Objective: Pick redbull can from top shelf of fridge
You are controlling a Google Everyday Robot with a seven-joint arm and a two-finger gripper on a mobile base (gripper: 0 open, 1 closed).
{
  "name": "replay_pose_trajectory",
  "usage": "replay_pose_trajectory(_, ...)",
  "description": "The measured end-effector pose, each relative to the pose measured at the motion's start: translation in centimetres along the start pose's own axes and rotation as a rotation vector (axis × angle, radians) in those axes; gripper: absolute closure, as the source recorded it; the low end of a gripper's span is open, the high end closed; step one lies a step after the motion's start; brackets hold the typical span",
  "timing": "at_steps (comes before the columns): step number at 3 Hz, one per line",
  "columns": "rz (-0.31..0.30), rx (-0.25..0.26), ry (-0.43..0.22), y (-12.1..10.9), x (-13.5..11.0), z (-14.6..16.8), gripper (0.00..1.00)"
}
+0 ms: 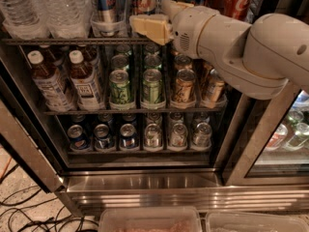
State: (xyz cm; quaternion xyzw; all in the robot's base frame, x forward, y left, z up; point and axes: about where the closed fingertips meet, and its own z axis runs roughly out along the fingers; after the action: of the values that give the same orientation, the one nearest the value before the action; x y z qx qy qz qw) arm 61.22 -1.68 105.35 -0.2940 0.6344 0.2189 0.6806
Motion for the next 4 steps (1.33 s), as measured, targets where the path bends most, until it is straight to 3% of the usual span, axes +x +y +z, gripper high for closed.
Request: replay_pose_trajectory(4,0.044,-0.020,0.033,1.2,-0.1,1.4,0.32)
